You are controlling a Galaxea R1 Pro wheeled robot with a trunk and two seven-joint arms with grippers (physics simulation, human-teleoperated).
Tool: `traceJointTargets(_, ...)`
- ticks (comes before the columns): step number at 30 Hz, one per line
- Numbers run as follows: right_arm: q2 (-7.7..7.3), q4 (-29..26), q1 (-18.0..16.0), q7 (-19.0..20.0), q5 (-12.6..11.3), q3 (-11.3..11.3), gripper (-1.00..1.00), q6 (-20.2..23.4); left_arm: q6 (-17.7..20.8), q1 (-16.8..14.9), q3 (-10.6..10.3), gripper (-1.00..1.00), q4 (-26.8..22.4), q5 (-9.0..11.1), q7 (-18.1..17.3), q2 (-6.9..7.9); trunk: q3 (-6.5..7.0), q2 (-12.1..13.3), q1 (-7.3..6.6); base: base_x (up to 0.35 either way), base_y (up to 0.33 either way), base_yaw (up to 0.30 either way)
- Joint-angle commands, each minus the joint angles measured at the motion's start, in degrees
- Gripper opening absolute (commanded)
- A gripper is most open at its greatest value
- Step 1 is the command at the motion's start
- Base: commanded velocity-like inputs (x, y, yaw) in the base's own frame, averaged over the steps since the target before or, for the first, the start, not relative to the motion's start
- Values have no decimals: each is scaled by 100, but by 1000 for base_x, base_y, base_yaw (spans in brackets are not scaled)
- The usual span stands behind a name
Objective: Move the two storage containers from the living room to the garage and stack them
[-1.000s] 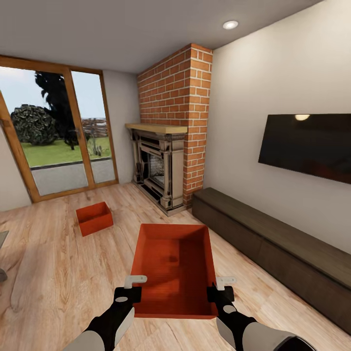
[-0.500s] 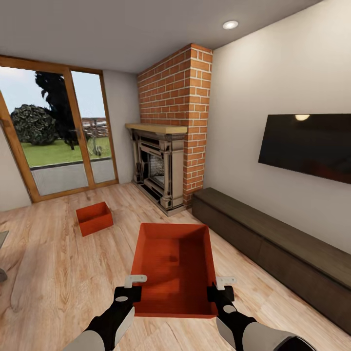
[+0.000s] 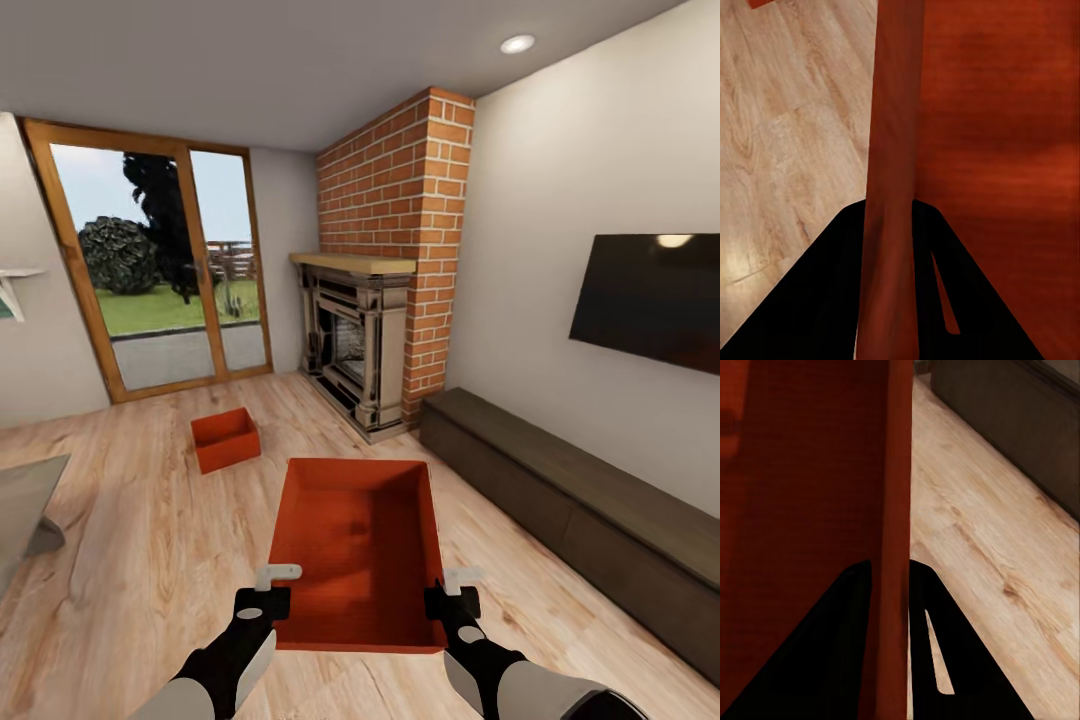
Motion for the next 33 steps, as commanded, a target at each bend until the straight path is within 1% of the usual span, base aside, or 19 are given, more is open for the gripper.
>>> traceJointTargets(1, -1, -16, -5, -21, -24, -261, -100, -41, 46, -4, 407, -100, -4, 9, 136, 5, -7, -6, 1, 0, 0, 299)
traceJointTargets(33, -1, -16, -5, -21, -24, -261, -100, -41, 55, -4, 410, -100, 14, 18, 136, 12, 54, -6, 1, 0, 0, 300)
